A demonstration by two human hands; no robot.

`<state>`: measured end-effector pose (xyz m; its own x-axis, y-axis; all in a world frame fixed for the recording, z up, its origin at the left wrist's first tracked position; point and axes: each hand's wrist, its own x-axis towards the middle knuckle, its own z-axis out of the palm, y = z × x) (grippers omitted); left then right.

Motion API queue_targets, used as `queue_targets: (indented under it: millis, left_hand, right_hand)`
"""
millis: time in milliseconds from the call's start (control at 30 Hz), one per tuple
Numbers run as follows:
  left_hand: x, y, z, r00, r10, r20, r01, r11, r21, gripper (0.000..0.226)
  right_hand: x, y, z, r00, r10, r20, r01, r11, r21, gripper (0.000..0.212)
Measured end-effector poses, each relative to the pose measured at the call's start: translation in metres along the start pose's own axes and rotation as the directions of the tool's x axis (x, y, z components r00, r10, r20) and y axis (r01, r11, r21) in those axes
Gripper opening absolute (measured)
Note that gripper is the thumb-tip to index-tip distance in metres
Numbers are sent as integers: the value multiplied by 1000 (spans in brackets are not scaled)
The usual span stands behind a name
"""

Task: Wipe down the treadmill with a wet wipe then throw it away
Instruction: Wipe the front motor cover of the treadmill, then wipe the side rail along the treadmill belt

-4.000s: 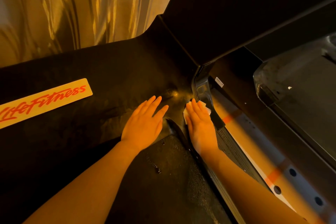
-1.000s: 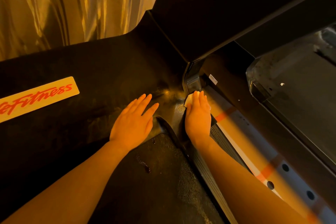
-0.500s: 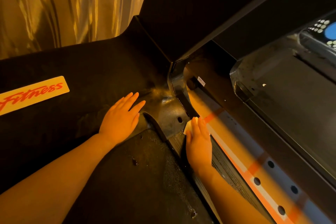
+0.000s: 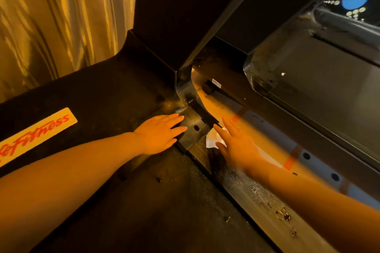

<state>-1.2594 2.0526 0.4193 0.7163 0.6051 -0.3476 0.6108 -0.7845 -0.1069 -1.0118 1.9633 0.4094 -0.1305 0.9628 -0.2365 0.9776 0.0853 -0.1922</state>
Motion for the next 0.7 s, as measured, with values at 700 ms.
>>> queue_targets:
  millis: [700]
  left_hand:
    - [73,-19,42,950,203,-239,-205,979,16,57]
  right_hand:
    - [-10,-12,45,978,174,-111,-151,970,189,57]
